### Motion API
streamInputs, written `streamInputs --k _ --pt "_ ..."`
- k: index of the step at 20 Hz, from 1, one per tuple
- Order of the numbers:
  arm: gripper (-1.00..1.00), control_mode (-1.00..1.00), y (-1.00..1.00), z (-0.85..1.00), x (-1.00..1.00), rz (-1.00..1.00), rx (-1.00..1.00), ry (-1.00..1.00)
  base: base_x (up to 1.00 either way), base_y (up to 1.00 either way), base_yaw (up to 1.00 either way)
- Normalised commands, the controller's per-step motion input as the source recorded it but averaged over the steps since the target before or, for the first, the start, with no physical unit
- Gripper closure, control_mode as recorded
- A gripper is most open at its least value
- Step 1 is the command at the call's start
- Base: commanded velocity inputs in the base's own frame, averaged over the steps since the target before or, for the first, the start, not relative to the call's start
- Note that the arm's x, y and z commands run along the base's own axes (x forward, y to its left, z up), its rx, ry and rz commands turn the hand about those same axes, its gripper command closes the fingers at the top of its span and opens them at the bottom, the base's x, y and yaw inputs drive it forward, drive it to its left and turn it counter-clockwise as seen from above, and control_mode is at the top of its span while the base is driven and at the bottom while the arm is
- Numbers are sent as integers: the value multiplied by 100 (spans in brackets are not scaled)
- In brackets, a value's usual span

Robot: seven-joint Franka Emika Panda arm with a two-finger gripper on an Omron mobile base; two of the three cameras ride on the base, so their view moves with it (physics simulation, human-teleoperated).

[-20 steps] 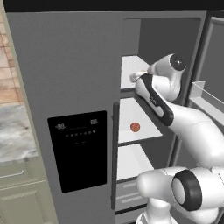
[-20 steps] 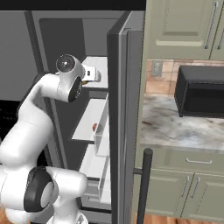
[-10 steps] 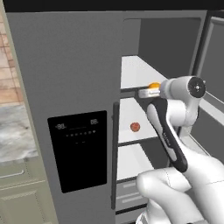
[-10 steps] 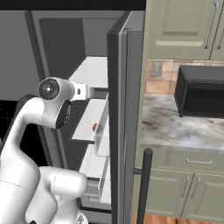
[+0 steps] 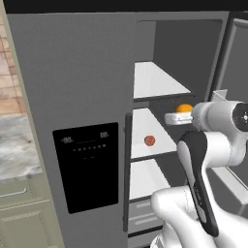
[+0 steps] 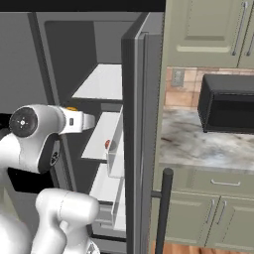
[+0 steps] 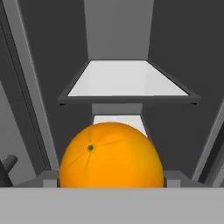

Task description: Retrieve the orange and peach from the fridge and place them into the bowl on the dining table.

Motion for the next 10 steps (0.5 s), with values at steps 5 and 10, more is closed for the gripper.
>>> streamInputs --k 5,10 --pt "100 100 0 1 -20 -2 0 3 -80 0 -10" --pt "100 100 0 0 0 0 0 0 -100 0 -18"
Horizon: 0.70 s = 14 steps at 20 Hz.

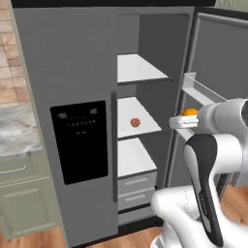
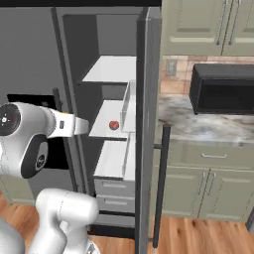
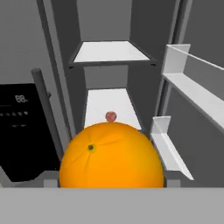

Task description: Retrieve the orange and peach from the fridge and place them into the bowl on the dining table.

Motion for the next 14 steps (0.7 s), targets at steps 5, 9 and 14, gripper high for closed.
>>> streamInputs --k 5,9,14 --pt "100 100 0 0 0 0 0 0 -100 5 -25" --pt "100 100 0 0 0 0 0 0 -100 18 -43" --pt "100 100 0 0 0 0 0 0 -100 19 -53"
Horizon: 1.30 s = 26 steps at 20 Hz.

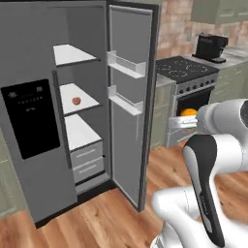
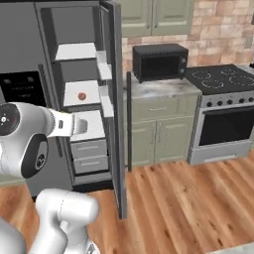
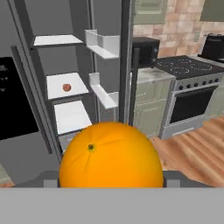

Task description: Retrieve the orange and peach from the fridge and place them into the bowl on the dining table.

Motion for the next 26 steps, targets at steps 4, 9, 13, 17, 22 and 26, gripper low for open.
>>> streamInputs --k 4,9,13,17,22,26 --pt "100 100 0 0 0 0 0 0 -100 8 -56" --pt "100 100 0 0 0 0 0 0 -100 2 -56" --pt "100 100 0 0 0 0 0 0 -100 0 -55" --pt "100 100 0 0 0 0 0 0 -100 -11 -54" --pt "100 100 0 0 0 0 0 0 -66 -50 -47" --pt "100 100 0 0 0 0 0 0 -21 -86 -36"
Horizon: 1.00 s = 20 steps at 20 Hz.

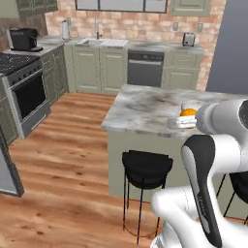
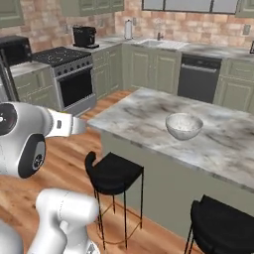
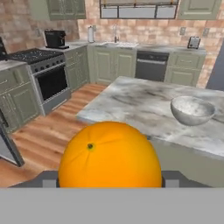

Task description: Retrieve the orange and peach from the fridge and place them into the bowl on the dining table.

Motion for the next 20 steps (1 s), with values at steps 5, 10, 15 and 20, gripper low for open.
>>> streamInputs --k 5,10,15,20 --pt "100 100 0 0 0 0 0 0 12 -85 -29" --pt "100 100 0 0 0 0 0 0 53 -68 -23" --pt "100 100 0 0 0 0 0 0 100 -10 -18" --pt "100 100 0 0 0 0 0 0 92 0 -20"
